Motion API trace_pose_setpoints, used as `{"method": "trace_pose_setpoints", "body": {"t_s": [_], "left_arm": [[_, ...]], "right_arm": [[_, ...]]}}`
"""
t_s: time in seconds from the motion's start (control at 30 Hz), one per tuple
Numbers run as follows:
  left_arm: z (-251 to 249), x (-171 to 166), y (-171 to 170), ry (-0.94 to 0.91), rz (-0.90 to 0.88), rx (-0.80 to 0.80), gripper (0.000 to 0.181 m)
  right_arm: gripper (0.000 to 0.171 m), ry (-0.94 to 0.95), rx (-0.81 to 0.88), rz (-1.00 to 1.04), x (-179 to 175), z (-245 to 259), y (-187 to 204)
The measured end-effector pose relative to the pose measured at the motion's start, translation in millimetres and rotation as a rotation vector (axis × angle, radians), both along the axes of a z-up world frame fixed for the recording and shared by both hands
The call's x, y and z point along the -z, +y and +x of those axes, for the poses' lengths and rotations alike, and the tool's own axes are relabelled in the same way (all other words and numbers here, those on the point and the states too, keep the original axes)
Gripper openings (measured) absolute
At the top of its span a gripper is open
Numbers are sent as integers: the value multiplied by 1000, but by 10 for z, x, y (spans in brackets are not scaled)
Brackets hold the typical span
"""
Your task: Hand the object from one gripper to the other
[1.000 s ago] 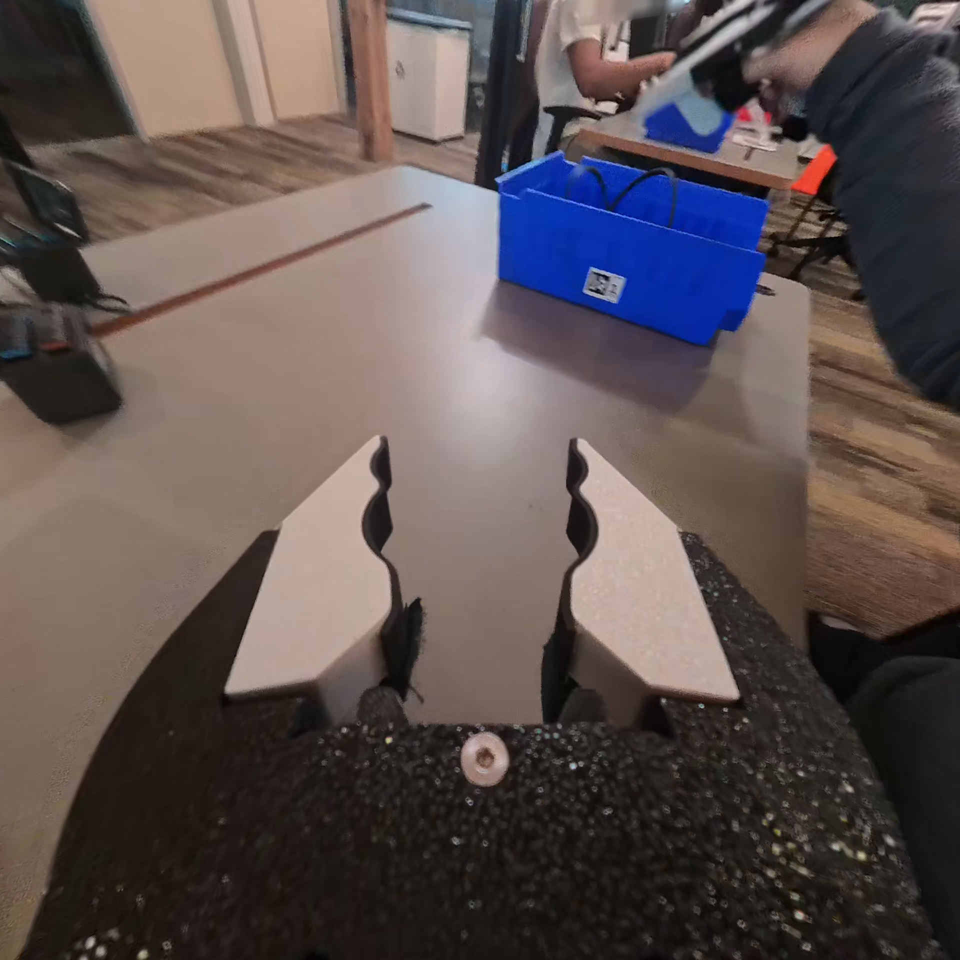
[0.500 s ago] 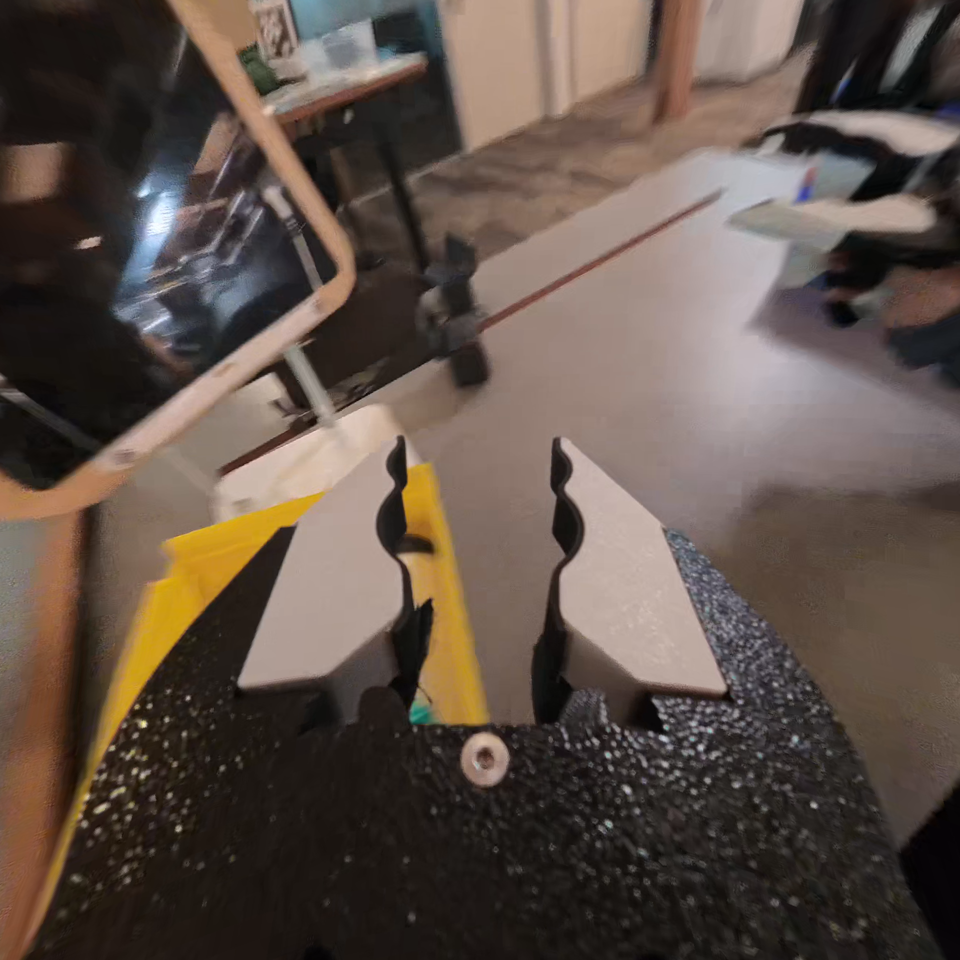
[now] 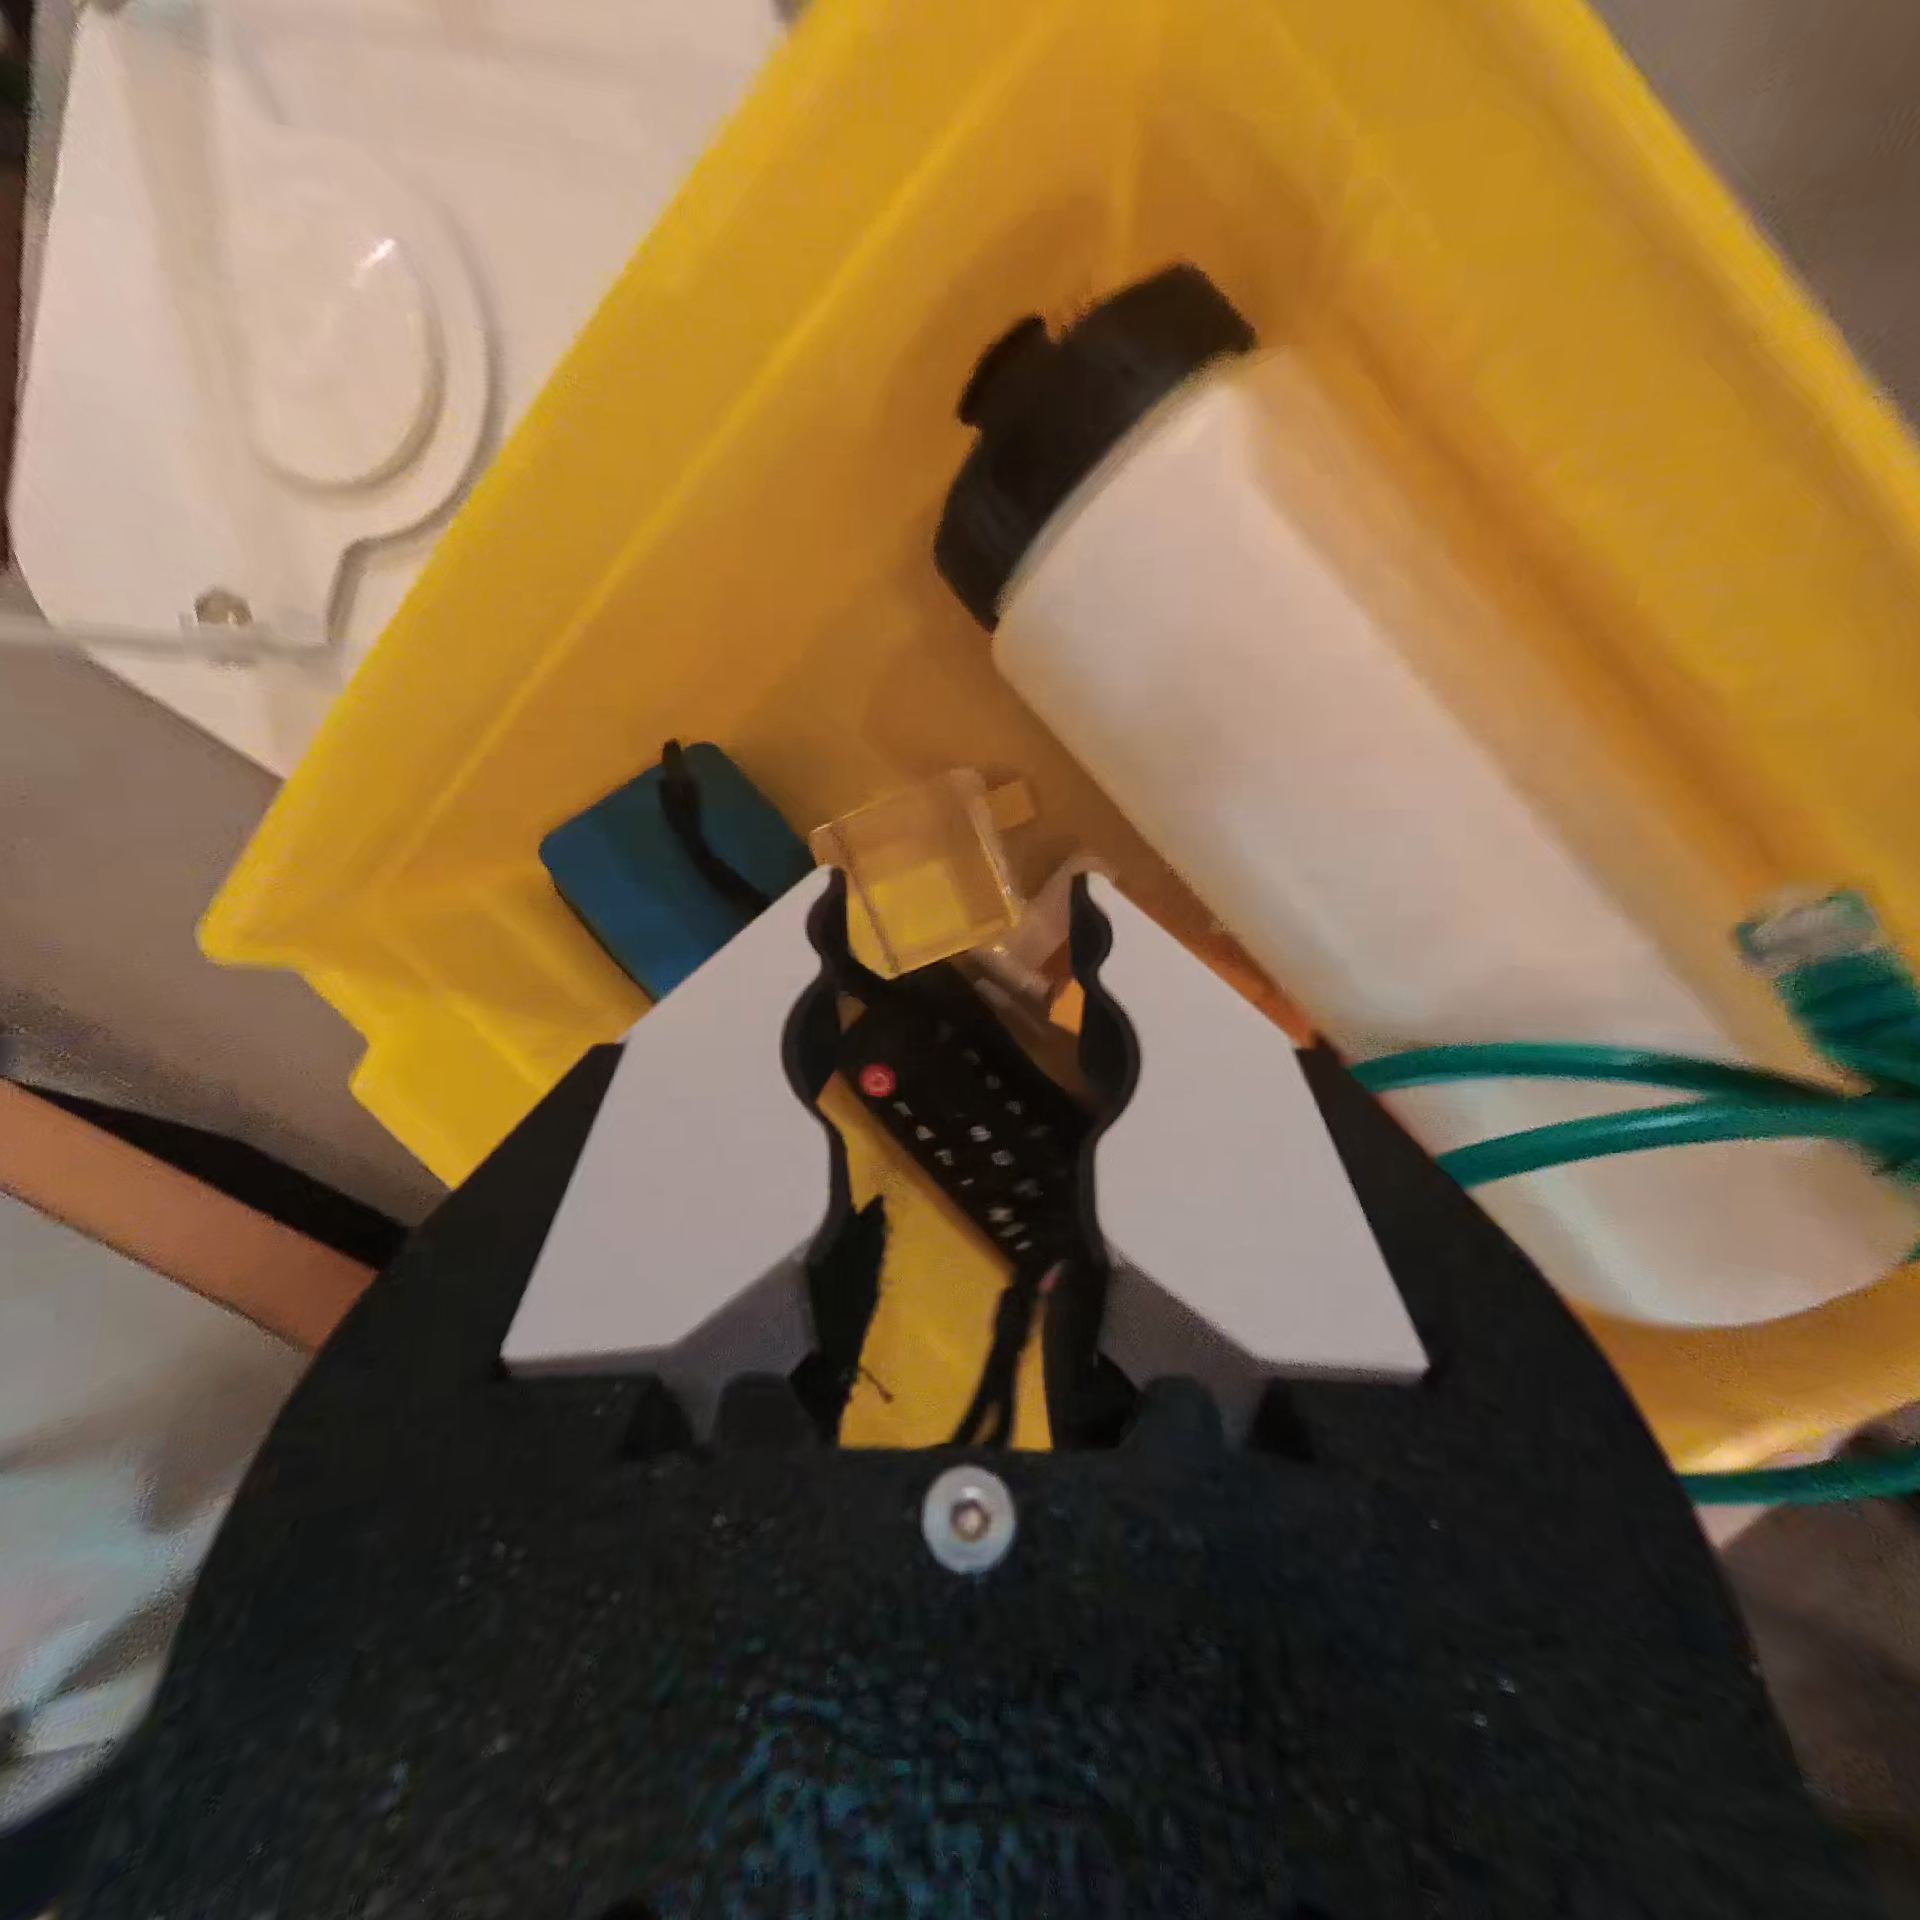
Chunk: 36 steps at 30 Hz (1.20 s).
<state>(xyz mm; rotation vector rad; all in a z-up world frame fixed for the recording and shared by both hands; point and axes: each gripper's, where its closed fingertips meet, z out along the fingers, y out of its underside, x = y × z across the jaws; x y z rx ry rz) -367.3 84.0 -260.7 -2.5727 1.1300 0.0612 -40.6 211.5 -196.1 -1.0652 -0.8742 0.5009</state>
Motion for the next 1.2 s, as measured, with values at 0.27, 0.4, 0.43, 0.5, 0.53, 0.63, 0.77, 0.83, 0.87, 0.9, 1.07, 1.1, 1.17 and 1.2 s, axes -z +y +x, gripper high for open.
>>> {"method": "trace_pose_setpoints", "body": {"t_s": [0.27, 0.4, 0.43, 0.5, 0.53, 0.63, 0.77, 0.83, 0.87, 0.9, 1.07, 1.1, 1.17, 1.2], "left_arm": [[-180, 145, 117, 298, -58, 275, 36], [-158, 74, 103, 356, -77, 401, 44], [-173, 63, 98, 386, -84, 439, 49], [-208, 95, 80, 447, -110, 518, 58], [-234, 123, 84, 487, -118, 567, 60], [-235, 241, 119, 513, -138, 664, 56], [-237, 370, 133, 499, -215, 712, 56], [-211, 448, 101, 491, -246, 737, 52], [-207, 480, 76, 487, -264, 749, 47], [-210, 510, 87, 486, -262, 738, 47], [-264, 544, 89, 496, -269, 642, 44], [-267, 512, 114, 497, -231, 616, 44], [-243, 374, 189, 453, -116, 512, 44], [-208, 258, 242, 410, -31, 442, 44]], "right_arm": [[69, -28, -28, -31, 77, -55, 0], [69, -40, -43, -56, 118, -78, 2], [69, -42, -46, -60, 124, -82, 1], [69, -45, -50, -63, 130, -90, -2], [69, -48, -51, -62, 132, -94, -4], [69, -53, -51, -58, 135, -102, -10], [69, -59, -57, -54, 140, -113, -21], [69, -62, -59, -52, 142, -120, -26], [69, -64, -60, -51, 144, -123, -28], [69, -66, -61, -50, 145, -126, -30], [69, -68, -68, -50, 145, -137, -45], [68, -70, -72, -53, 147, -140, -51], [68, -73, -88, -59, 149, -151, -81], [67, -75, -101, -54, 142, -158, -107]]}}
